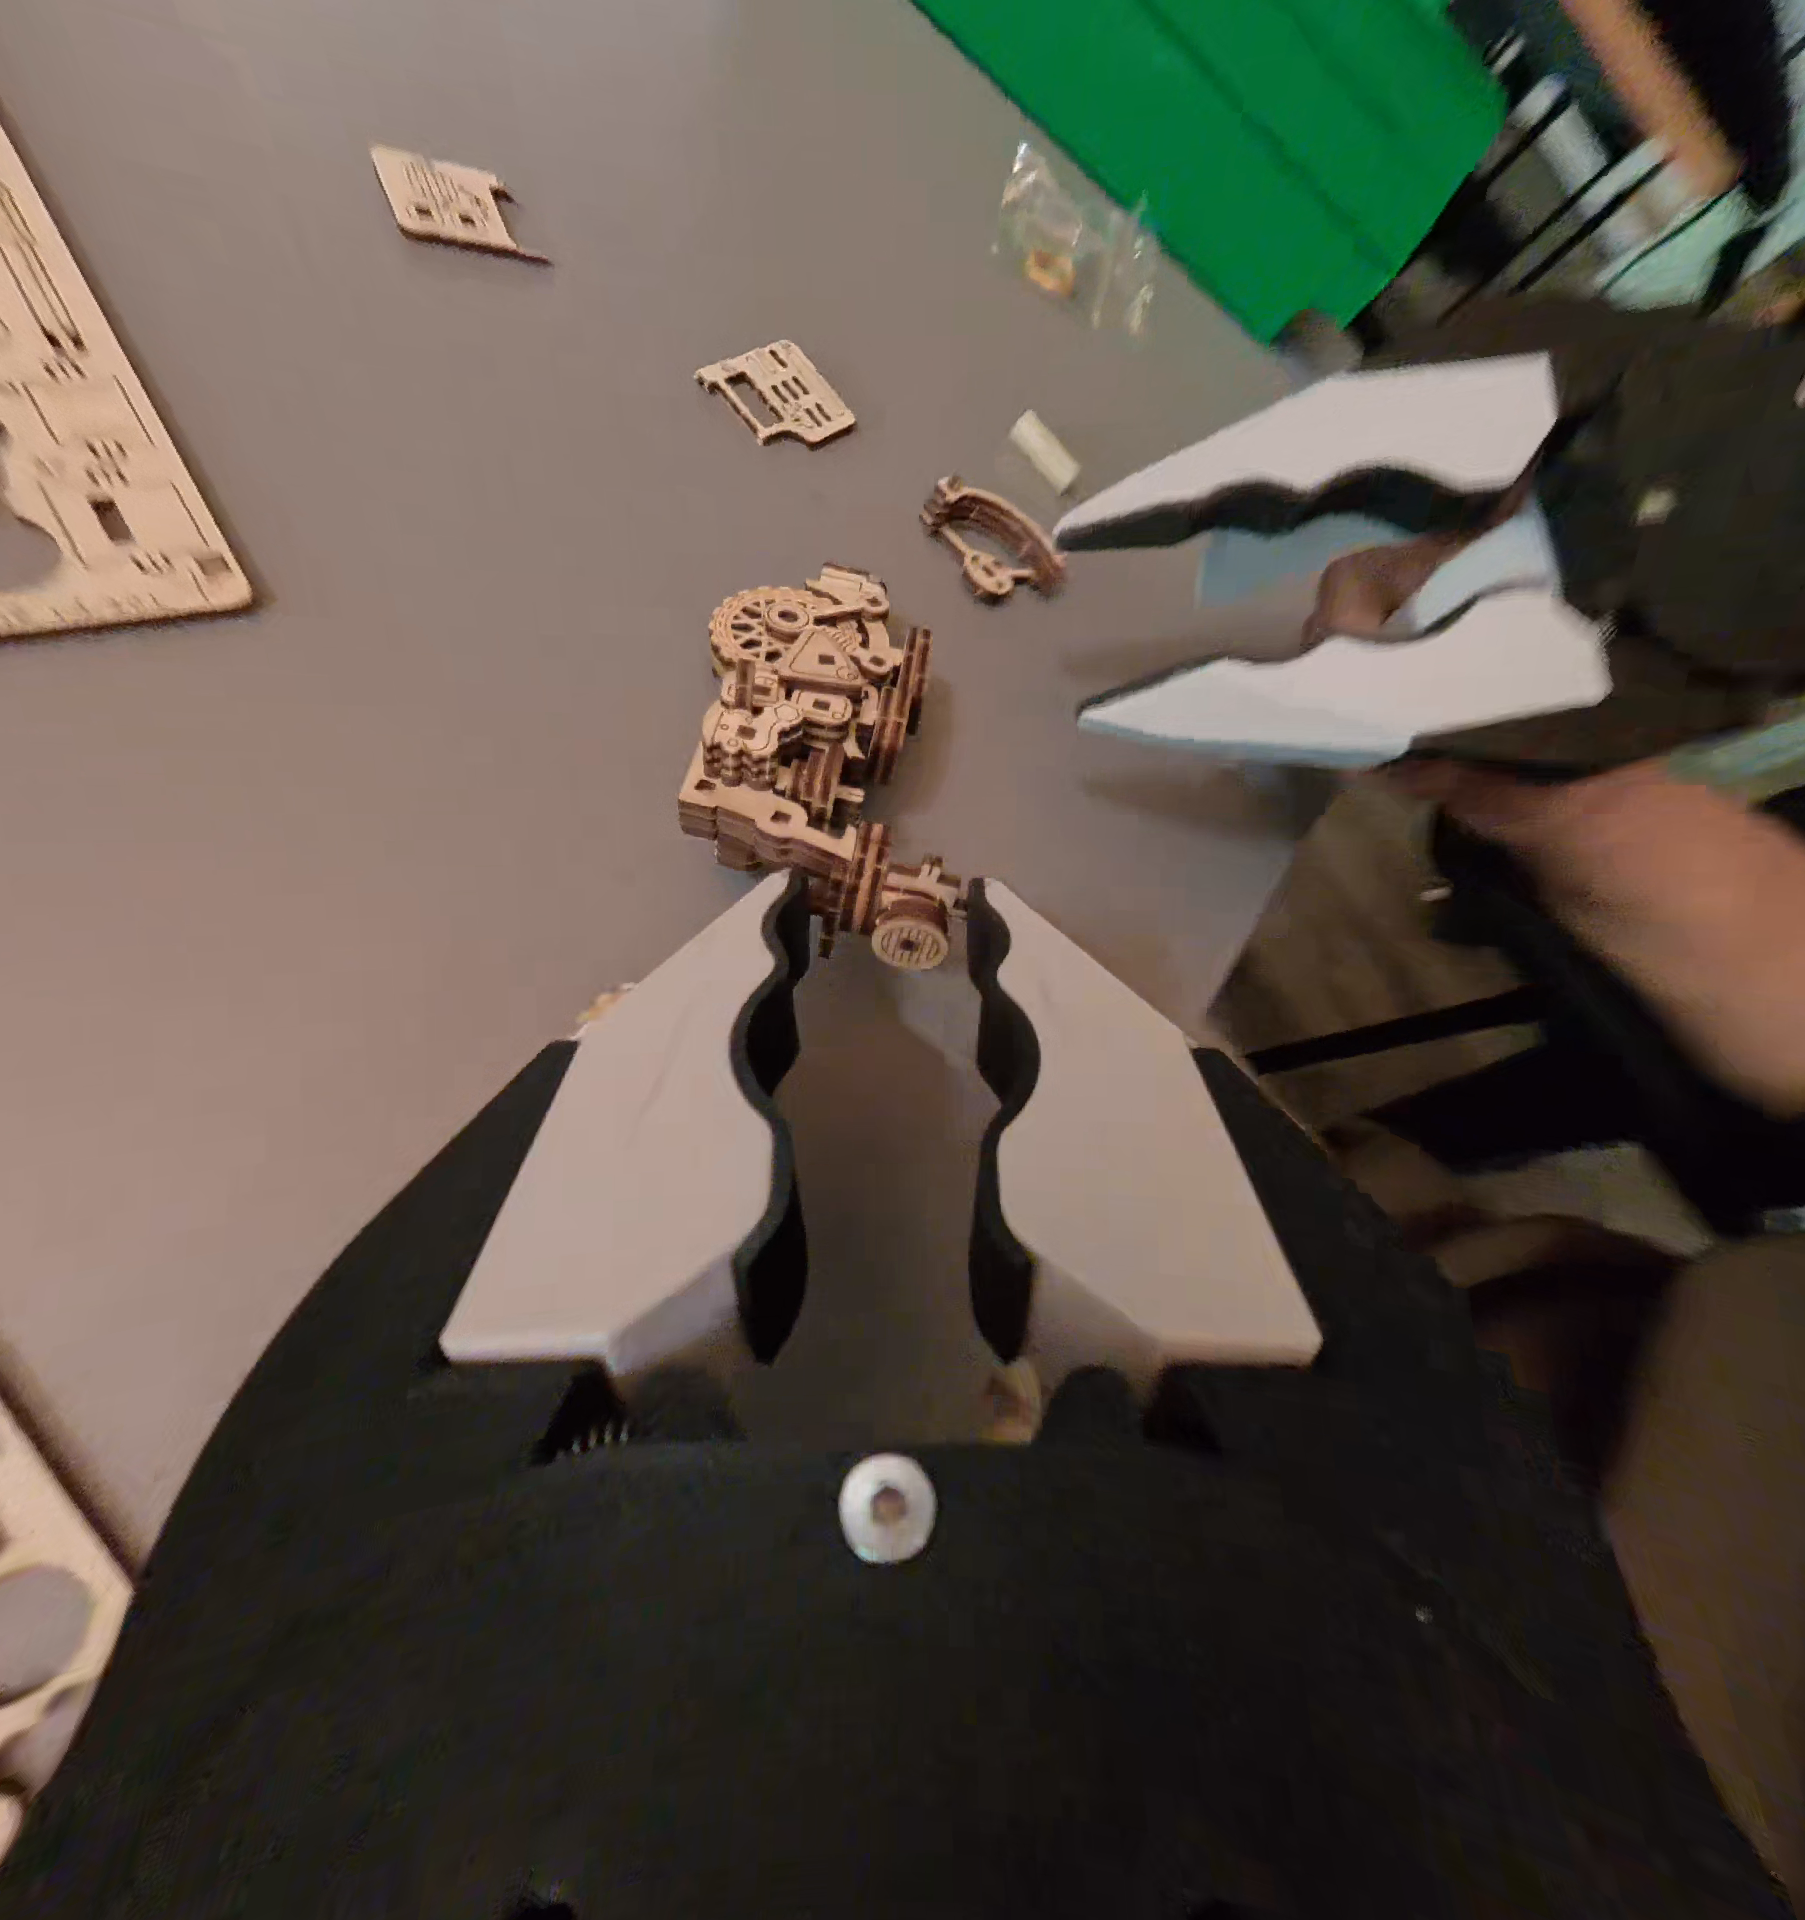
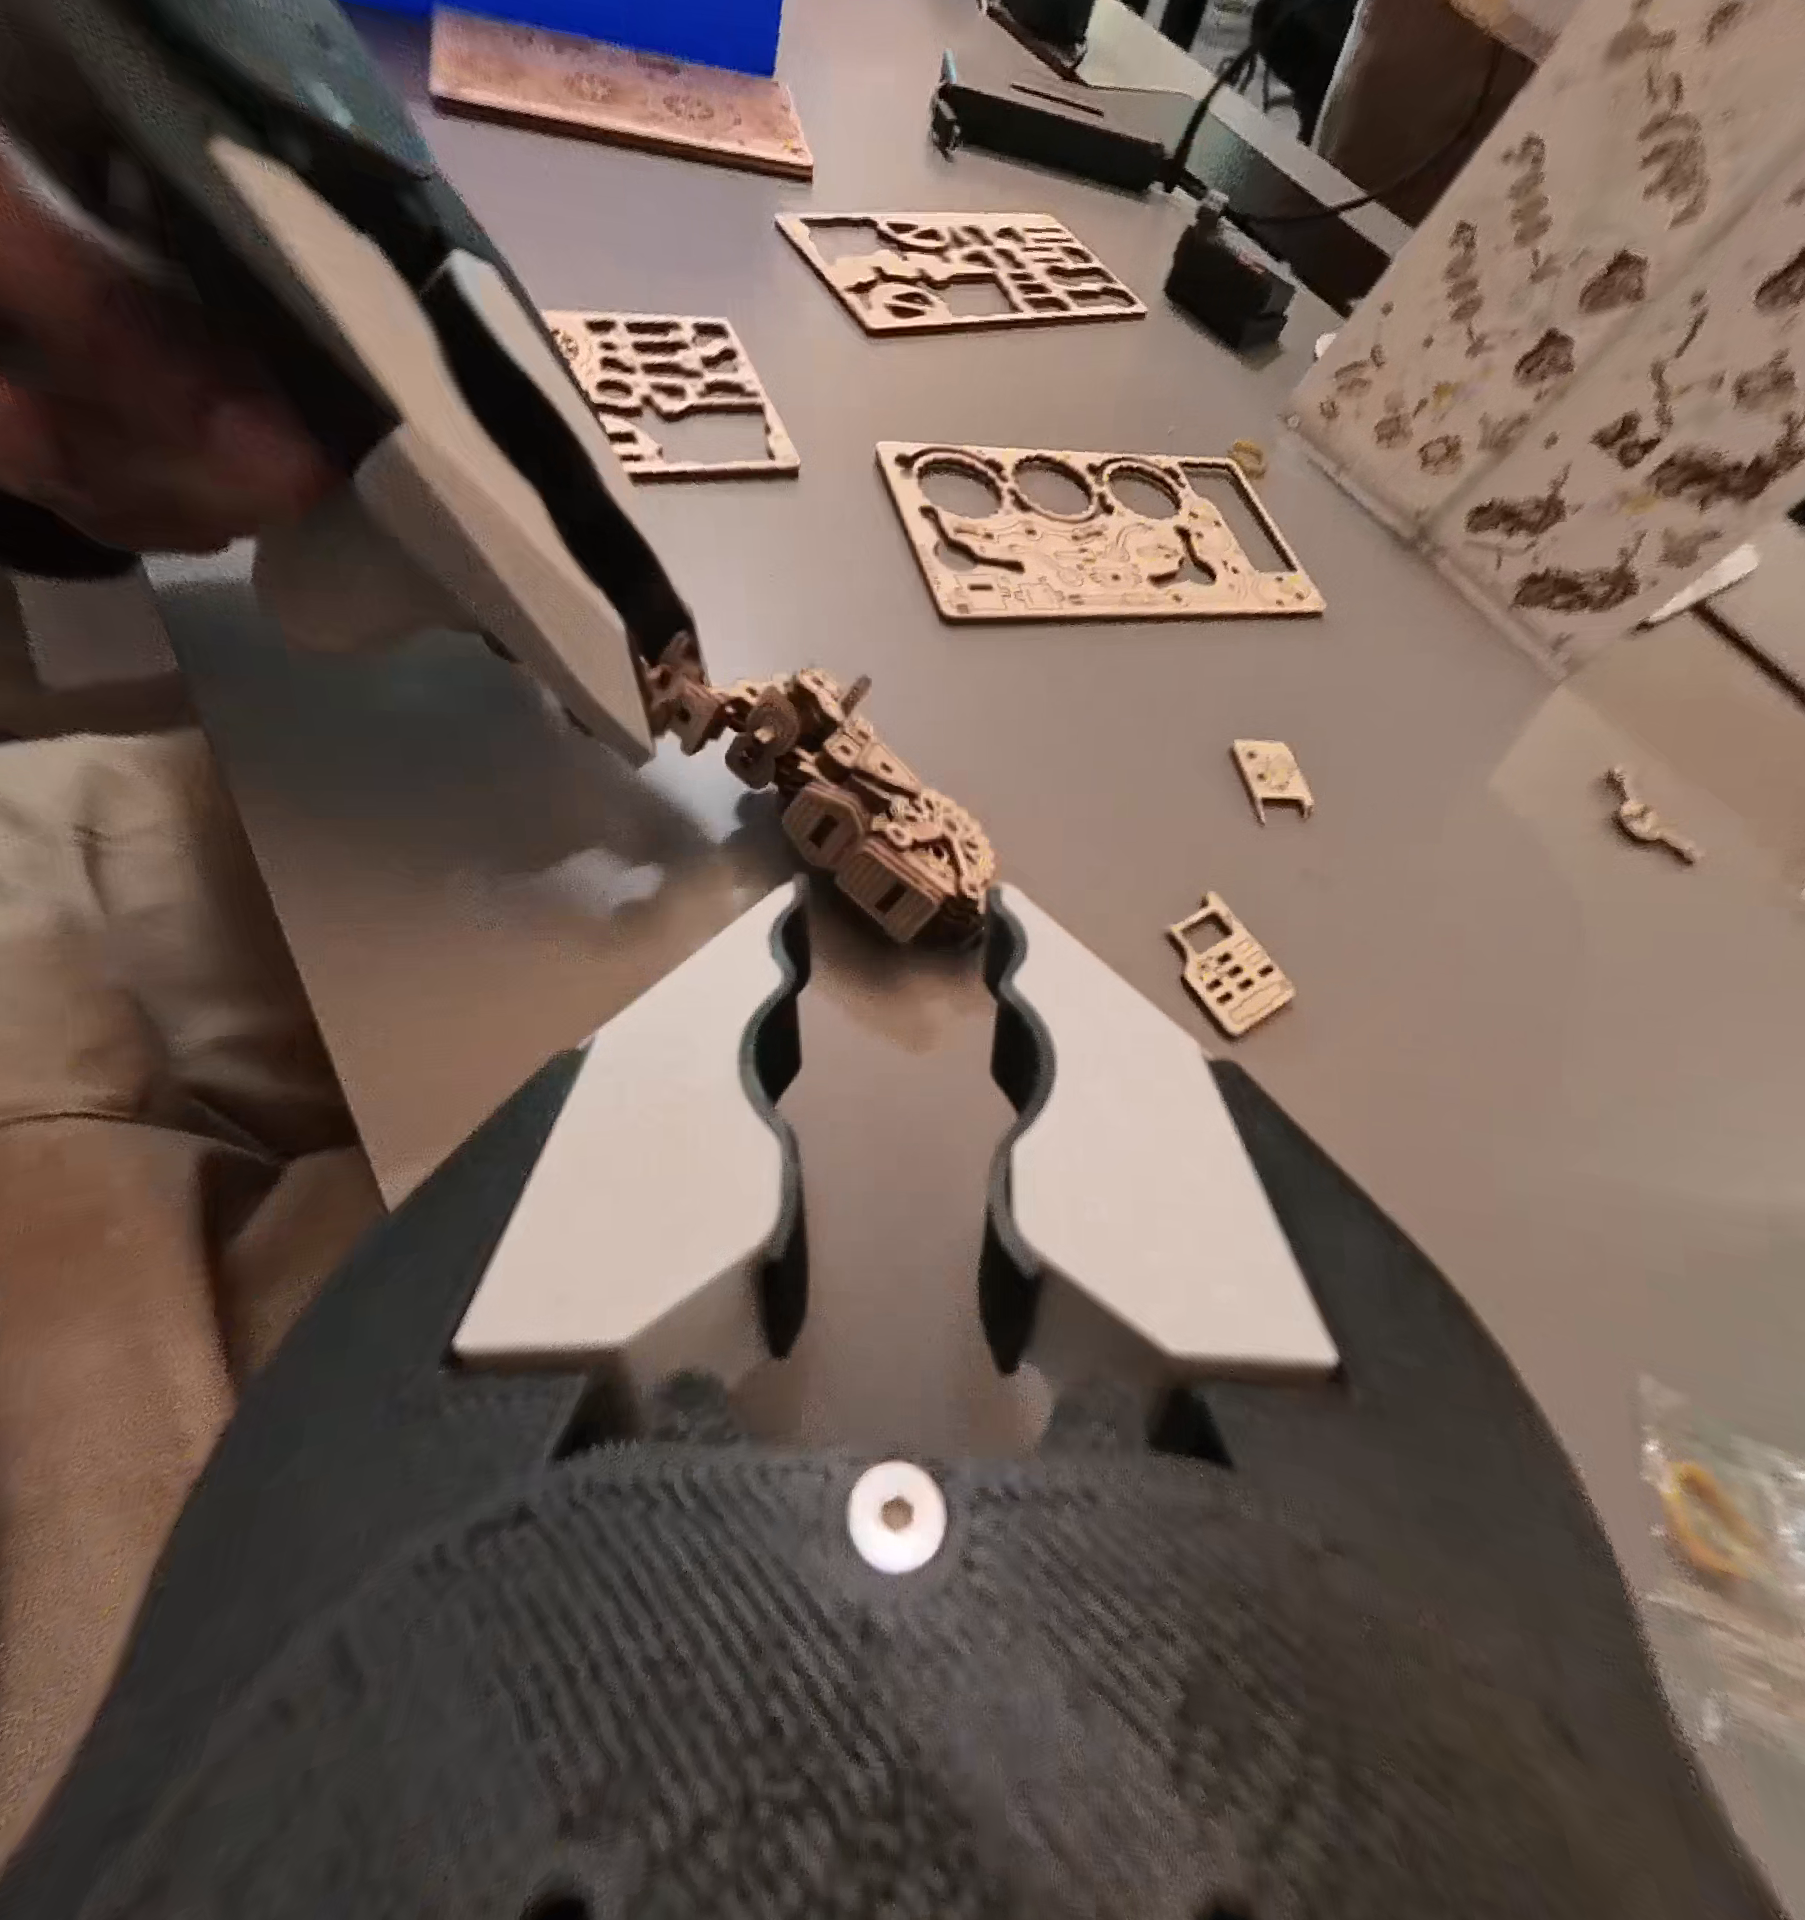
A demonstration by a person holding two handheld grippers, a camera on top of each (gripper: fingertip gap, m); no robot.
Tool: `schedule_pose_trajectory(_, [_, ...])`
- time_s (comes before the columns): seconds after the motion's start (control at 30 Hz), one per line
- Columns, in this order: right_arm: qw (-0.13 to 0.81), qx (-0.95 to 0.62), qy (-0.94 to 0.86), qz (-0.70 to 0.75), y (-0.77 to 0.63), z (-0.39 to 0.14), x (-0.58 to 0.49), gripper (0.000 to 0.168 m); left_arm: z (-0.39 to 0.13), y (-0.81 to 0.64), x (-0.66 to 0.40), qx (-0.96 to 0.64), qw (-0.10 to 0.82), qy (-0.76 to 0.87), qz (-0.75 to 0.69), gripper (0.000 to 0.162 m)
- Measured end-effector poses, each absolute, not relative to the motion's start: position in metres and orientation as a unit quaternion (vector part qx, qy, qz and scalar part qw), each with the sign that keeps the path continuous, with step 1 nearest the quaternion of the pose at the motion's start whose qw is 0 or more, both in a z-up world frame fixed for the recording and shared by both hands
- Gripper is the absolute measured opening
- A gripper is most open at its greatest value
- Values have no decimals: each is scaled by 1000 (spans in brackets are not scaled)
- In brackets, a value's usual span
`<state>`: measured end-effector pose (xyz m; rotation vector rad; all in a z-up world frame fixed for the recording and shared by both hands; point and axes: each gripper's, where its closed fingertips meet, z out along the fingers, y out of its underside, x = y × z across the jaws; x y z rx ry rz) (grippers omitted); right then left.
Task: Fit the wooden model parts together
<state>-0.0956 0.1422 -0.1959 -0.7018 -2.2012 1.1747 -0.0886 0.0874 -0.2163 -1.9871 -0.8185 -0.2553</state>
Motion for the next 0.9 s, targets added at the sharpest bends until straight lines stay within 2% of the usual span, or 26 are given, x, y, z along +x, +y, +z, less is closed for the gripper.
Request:
schedule_pose_trajectory(0.03, [283,-247,-824,425,139,-196,-94,31,-214,88,-86,-798,475,-346,-136,27])
schedule_pose_trajectory(0.17, [326,-196,-851,362,131,-206,-91,32,-207,88,-80,-759,485,-373,-220,27])
schedule_pose_trajectory(0.6, [364,-139,-875,287,129,-220,-88,31,-209,88,-67,-769,476,-356,-238,27])
schedule_pose_trajectory(0.7, [360,-132,-880,281,127,-223,-89,25,-209,90,-61,-771,469,-346,-256,27])
schedule_pose_trajectory(0.77, [357,-124,-883,277,127,-224,-86,17,-212,89,-60,-783,467,-328,-248,29])
schedule_pose_trajectory(0.9, [367,-118,-881,275,131,-220,-85,16,-210,89,-55,-788,476,-301,-248,46])
